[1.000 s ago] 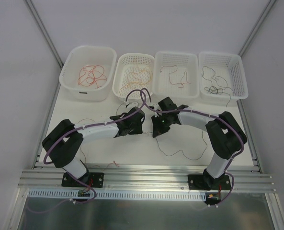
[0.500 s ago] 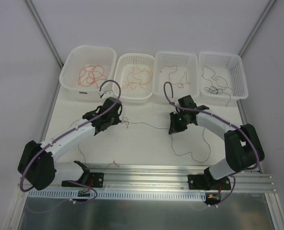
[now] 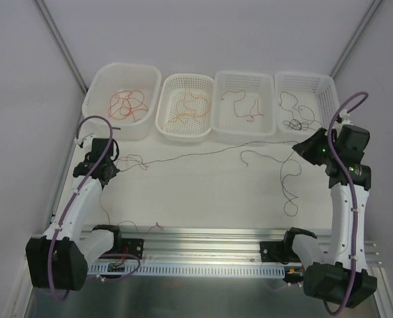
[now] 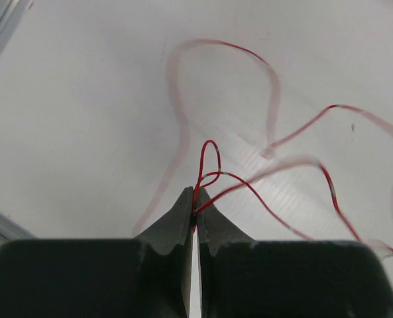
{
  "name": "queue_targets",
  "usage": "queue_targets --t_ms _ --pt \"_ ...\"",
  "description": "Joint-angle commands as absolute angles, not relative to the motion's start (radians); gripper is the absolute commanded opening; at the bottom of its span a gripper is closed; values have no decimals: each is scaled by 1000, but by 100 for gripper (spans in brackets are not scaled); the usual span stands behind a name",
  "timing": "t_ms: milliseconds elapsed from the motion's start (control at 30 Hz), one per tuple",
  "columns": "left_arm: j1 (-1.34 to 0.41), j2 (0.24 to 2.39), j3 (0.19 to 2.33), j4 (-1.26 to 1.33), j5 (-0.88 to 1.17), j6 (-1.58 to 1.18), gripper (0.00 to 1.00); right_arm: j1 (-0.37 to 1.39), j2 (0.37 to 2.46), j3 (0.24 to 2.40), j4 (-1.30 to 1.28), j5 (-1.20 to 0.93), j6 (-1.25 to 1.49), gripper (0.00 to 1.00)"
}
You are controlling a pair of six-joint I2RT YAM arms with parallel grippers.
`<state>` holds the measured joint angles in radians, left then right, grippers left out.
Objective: Untangle the cables
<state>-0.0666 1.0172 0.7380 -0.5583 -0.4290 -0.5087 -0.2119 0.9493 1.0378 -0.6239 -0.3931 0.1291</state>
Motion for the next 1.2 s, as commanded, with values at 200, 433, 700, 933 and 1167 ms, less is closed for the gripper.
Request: queue_targets --t_ms 200,433,700,933,1167 --pt "69 1087 796 -580 -446 -419 0 -324 960 1322 -653 -552 284 1" --pt "109 1125 822 -575 -295 -407 0 -379 1026 1491 -678 -661 284 1" --pt "69 1048 808 -548 67 -341 8 -239 1060 1220 -775 -370 111 1" --pt "-69 1005 735 -488 219 -292 29 -227 1113 947 -701 -106 170 3" --pt "-115 927 684 -468 195 -242 53 -227 1241 855 -658 24 203 43"
